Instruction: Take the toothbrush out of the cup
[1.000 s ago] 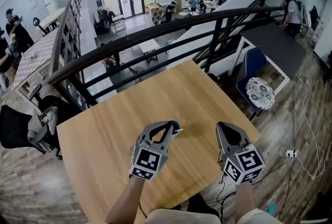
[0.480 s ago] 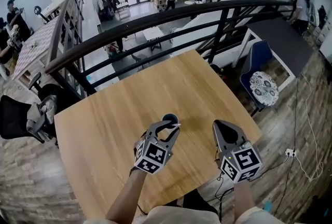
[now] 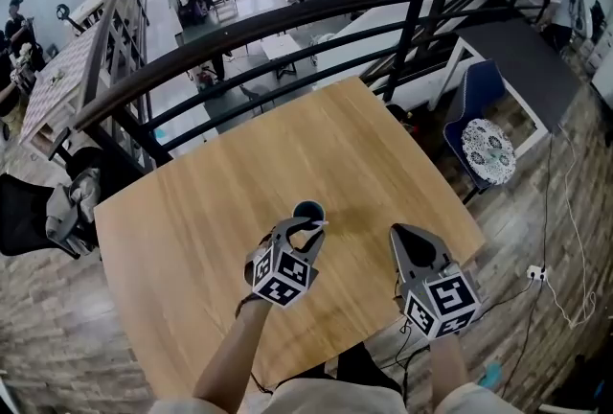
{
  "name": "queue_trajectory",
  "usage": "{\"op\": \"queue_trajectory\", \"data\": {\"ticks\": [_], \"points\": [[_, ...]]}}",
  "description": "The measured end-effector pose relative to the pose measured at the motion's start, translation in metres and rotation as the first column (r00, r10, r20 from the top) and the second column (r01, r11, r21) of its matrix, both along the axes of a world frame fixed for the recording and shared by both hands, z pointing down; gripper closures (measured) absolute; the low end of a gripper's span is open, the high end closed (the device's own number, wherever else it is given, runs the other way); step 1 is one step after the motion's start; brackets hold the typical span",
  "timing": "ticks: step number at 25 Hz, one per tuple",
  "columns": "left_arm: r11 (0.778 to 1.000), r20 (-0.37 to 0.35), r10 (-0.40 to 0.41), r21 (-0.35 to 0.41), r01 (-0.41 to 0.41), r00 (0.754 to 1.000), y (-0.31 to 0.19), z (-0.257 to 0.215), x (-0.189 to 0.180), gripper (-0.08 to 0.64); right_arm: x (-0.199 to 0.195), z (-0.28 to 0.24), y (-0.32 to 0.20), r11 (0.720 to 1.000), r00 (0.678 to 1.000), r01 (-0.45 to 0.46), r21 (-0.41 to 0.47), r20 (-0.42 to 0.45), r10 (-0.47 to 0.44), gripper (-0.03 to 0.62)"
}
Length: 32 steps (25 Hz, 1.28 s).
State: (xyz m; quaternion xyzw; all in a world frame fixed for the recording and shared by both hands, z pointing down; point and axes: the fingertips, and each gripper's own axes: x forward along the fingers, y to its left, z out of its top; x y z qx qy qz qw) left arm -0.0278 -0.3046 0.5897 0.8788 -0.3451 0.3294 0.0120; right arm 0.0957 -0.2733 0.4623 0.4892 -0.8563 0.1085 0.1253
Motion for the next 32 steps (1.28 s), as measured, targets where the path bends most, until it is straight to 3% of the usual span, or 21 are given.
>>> {"op": "queue_trajectory", "data": {"ticks": [7,12,20,32], "points": [[1.0,0.066,0.008,-0.031,-0.006,0.998,-0.007,0.029,0.007,0.411,0.005,0.014,0.001,0.999,1.0,-0.004,-0.034,-0.002,0.004,0.595],[0.999,0.062,0.003,-0.044,0.0,0.998,-0.015,0.043,0.01,0.411,0.013,0.022,0.005,0.999,1.0,-0.016,-0.051,-0.007,0.016,0.595],[1.0,0.12,0.022,-0.011,-0.021,0.993,-0.021,0.054,0.01,0.414,0.02,0.033,0.016,0.996,1.0,-0.025,-0.081,-0.009,0.024,0.595],[0.997,0.156,0.062,0.025,-0.067,0.986,-0.023,0.057,0.018,0.48,0.023,0.032,0.025,0.995,0.999,-0.032,-0.092,0.011,0.034,0.595]]}}
